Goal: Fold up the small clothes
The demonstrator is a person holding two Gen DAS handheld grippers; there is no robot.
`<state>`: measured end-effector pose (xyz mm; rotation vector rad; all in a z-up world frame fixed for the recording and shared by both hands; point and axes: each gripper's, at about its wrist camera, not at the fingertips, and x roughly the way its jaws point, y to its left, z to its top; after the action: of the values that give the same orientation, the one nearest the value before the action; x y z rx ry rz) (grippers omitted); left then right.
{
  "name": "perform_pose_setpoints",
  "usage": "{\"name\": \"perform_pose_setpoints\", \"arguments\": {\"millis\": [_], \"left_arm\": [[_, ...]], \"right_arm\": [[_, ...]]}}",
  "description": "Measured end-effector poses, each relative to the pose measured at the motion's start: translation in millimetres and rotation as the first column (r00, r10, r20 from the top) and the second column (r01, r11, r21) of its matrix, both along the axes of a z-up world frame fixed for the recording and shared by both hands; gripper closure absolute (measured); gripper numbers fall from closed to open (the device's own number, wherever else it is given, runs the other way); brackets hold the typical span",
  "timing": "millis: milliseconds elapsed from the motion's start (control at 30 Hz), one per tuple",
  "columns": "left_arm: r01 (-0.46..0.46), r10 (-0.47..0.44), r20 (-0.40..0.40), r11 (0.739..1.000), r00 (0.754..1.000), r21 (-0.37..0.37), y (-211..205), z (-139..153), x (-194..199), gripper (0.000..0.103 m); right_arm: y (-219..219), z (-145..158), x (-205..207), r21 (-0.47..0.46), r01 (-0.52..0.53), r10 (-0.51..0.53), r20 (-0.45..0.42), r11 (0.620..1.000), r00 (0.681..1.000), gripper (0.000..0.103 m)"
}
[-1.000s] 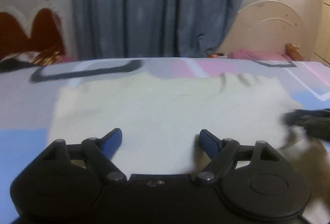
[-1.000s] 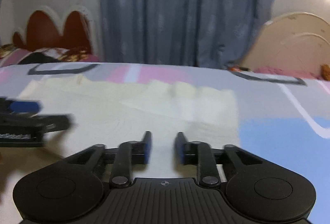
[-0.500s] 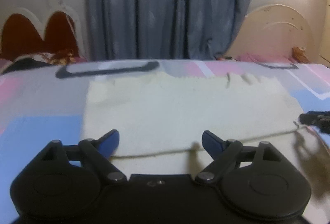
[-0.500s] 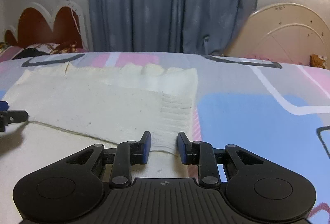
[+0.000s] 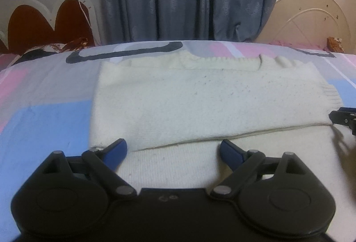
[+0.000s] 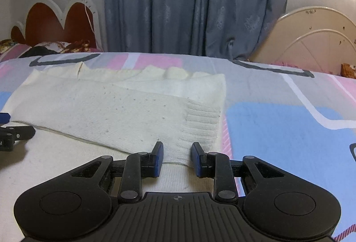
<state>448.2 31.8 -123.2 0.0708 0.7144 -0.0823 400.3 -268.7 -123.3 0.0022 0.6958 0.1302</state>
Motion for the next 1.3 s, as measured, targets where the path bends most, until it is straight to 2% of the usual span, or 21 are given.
{"name": "perform_pose_setpoints", "arguments": {"millis": [500,1067,1167,1300], "left_arm": [[-0.010,0.010,0.010,1.000,1.000,0.009,-0.8,-2.7,-3.6,0.010],[-0.026,0.026,-0.019,0.999,0.999,0.028,-1.7,0.8,-4.4,0.005],[-0.014,0.015,-0.018,0.998,1.000,0.058,-1.7,7.7,-16.6,0.005],[-0.018,0.017,0.014,0.997,1.000,0.070,12.7,13.1,-58.0,0.006]], "right_arm": [[-1.1,-0.9,-3.2,-0.010,-0.037,0.037,0.009,0.999,0.999,0.076],[6.8,8.9,8.7,-0.069,-0.089,0.084,-0.066,0.994,0.994,0.076],[-4.6,16.9,-0.1,-0.012,-0.063,0.062,-0.072,0.998,0.995,0.076],[-29.6,25.9,-27.3,0.055,-0.017,0.021,-0.072,0.998,0.997,0.075]]}}
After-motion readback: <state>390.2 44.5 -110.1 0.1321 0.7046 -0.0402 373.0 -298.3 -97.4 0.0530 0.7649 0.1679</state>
